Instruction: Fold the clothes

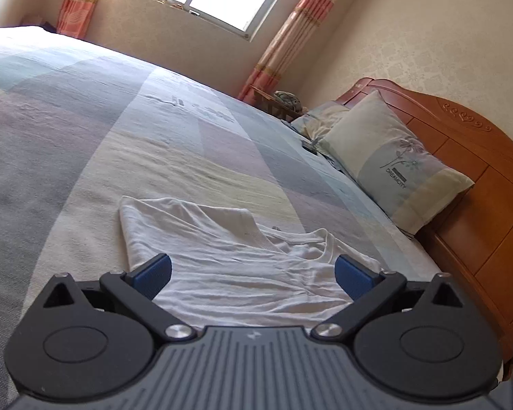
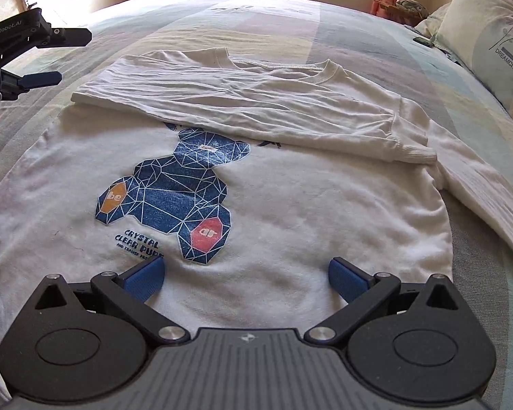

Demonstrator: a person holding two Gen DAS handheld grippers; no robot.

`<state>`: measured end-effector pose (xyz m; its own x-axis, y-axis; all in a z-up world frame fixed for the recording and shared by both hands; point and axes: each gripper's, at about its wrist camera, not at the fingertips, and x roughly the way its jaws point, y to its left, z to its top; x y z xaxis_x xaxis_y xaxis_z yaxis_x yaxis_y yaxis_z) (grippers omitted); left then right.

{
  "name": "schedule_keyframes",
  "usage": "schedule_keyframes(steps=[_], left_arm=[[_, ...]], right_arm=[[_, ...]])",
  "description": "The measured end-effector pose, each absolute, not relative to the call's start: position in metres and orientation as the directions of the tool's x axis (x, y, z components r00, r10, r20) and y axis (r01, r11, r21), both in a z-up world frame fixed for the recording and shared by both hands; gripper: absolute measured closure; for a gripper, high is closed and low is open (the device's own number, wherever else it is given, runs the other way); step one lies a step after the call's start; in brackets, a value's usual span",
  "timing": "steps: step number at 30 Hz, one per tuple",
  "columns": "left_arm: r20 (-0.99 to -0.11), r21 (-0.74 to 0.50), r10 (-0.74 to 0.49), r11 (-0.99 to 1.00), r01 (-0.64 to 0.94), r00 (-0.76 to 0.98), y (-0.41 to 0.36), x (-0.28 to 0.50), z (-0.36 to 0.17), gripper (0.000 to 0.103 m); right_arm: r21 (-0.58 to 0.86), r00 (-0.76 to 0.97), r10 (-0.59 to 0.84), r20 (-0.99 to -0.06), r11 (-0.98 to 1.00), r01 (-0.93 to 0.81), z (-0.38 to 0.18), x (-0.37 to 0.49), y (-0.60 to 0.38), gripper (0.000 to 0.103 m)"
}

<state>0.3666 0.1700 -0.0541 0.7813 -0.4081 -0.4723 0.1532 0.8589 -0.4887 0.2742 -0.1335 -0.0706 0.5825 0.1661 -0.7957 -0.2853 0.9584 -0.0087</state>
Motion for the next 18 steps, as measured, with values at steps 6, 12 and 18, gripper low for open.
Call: schedule_keyframes(steps=[6,12,18], left_arm=[[-0.576,-0.462,-0.332,0.886,0.038,0.747,0.184,0.379,-0.074,0.003],[-0.562,-0.423,-0.331,0.902,0.079,0.758,0.2,0.377,-0.049,0.003],[-0.611,-0.349,-0.381,0.917,0.196,0.694,0.178,0.423,-0.05,0.003]], right_arm=[[-0.008,0.597,0.13,-0.792,0.975,-0.223,-0.071,0.271,-0.132,0.0],[-0.004,0.614,0.103,-0.783,0.986,-0.17,-0.072,0.267,-0.131,0.0],[-0.006,0.622,0.078,-0.779,0.991,-0.132,-0.072,0.268,-0.129,0.0]])
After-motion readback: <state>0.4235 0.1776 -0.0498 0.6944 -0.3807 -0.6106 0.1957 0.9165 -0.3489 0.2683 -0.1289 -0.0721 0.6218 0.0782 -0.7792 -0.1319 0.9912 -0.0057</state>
